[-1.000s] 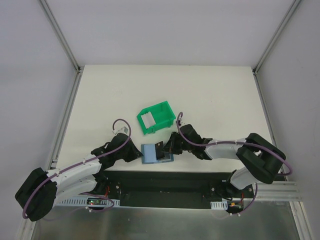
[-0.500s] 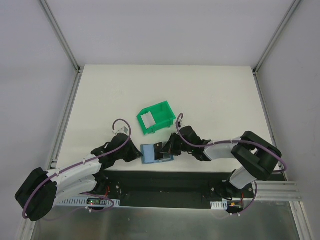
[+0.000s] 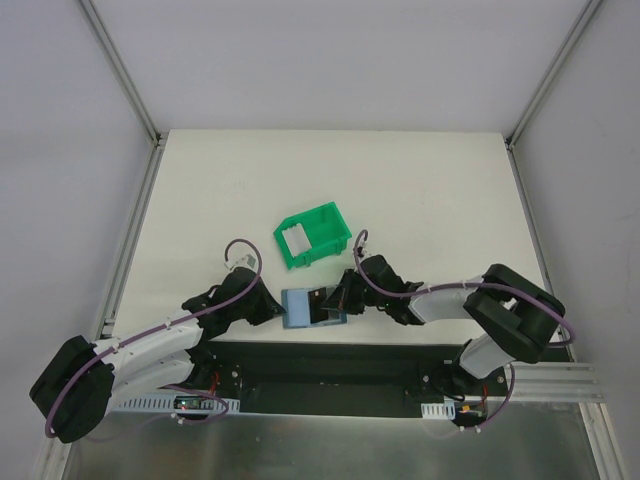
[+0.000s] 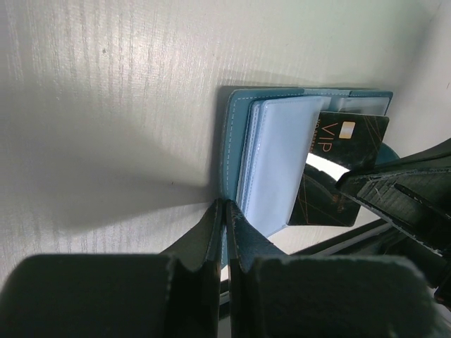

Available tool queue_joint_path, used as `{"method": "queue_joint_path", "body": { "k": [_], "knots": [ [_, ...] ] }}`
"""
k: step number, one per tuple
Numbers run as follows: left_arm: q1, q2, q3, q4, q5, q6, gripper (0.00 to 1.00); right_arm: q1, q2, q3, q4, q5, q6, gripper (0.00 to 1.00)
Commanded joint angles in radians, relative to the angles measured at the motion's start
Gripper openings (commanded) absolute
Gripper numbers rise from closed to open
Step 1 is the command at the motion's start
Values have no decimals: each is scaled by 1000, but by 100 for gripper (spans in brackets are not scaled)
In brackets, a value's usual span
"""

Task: Put the credit cards into the card holder
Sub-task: Insert the credit card into the card holder.

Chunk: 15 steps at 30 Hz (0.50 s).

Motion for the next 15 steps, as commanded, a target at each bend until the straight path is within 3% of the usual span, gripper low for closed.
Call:
{"method": "queue_joint_path", "body": {
  "k": [1,8,15],
  "knots": [
    [6,-3,-4,7,5,-3,0,16,41,22,-5,-34,26,0],
    [6,0,-4,7,4,-4,0,20,73,43,20,-30,38,1],
    [6,-6,-7,7,7,-7,0,27,41,36,57,71,22,0]
  ]
}}
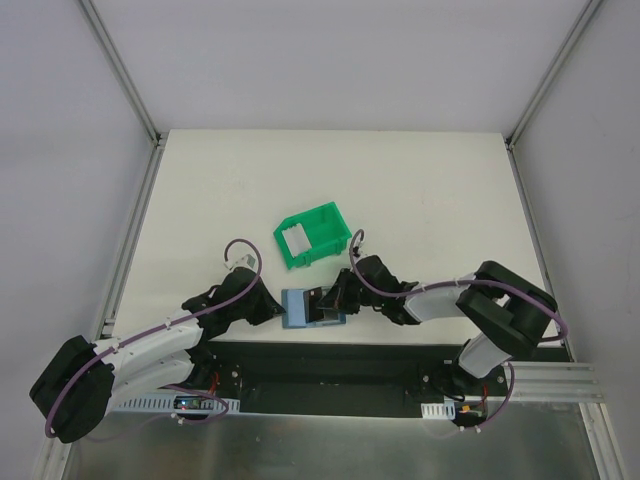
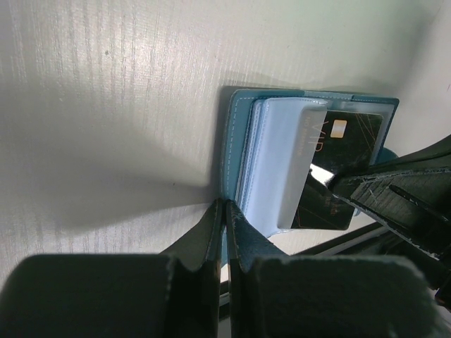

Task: Put the credit cards into the card holder
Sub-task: Insert the credit card into the card holder.

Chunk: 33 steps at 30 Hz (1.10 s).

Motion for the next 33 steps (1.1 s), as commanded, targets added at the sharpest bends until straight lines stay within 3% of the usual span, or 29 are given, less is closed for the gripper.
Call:
{"method": "queue_joint_path", "body": {
  "k": [1,10,13,19,22,33],
  "knots": [
    [6,-9,-10,7,10,-9,0,9,-20,10,6,74,-19,1],
    [6,-8,-13,33,13,-13,0,51,59,93,-14,19,-27,3],
    [6,-12,-13,33,11,-13,0,51,46,119,-102,35,-59,5],
    [6,-18,-19,33,8,-13,0,48,-62,165,-364,161,-180,31],
    [6,-12,-15,33,11,-6,0,49,-76,191,-426,177,-212,36],
    [6,-5,-5,35,17,2,0,65,19,269,-443,98,-231,37]
  ]
}}
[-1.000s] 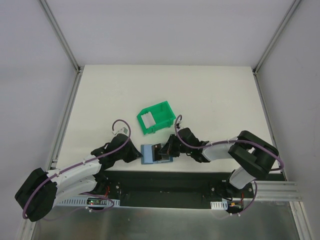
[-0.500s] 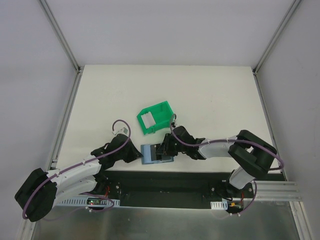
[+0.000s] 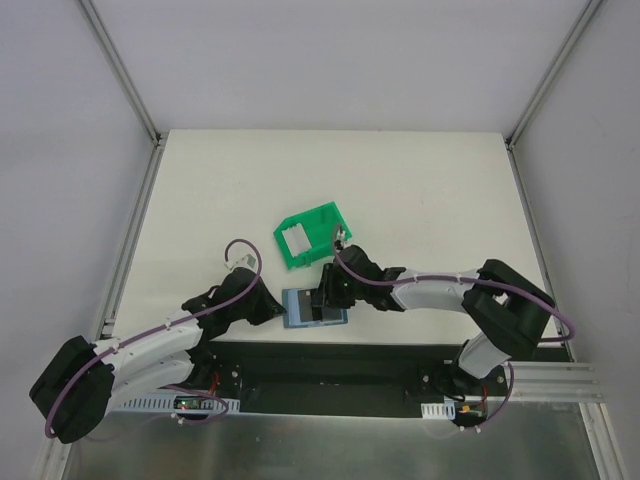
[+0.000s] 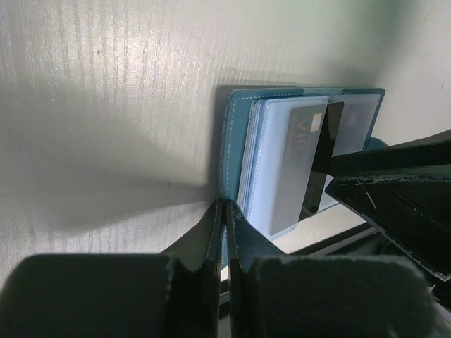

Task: Put the credit cards into the card holder
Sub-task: Insert the credit card into the card holder.

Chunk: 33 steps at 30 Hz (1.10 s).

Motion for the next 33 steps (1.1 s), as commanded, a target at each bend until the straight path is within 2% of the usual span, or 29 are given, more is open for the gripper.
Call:
{"method": "queue_joint_path", "body": {
  "k": [1,13,18,25,33],
  "knots": [
    [6,-3,1,16,16,5,0,15,27,57,-36,-20,-33,37],
    [6,-2,6,18,19,8,0,63,94,189,-108,-48,-92,31],
    [8,-13,1,16,17,8,0,63,68,196,-165,15,-122,32],
    [6,-30,3,16,23,13,0,90,15,250,-335,174,-197,45],
    [5,-53,21,18,48,37,0,167,93,393,-460,277,-235,56]
  ]
}}
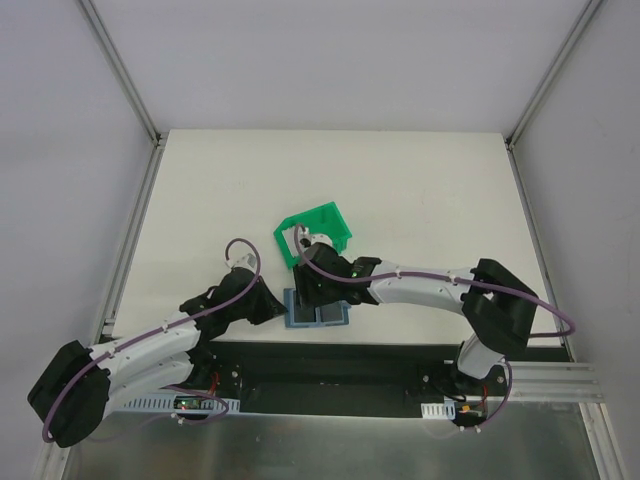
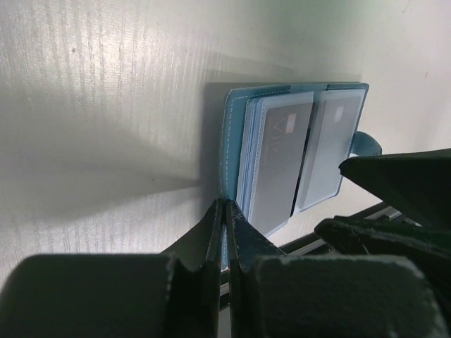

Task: Put the credit cards into the card holder
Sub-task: Insert the credit card into the card holder.

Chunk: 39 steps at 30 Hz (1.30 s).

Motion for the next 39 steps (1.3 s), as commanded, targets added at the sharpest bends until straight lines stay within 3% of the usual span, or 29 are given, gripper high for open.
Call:
{"method": "queue_joint_path", "body": {
  "k": [1,28,39],
  "knots": [
    [6,-31,19,17,30,27,0,34,38,89,-84,81,-41,57],
    [6,-65,10,19,37,29,0,69,157,201,-158,96,-61,62],
    [6,-65,9,17,37,27,0,77,176,243,-242,150,-68,59]
  ]
}}
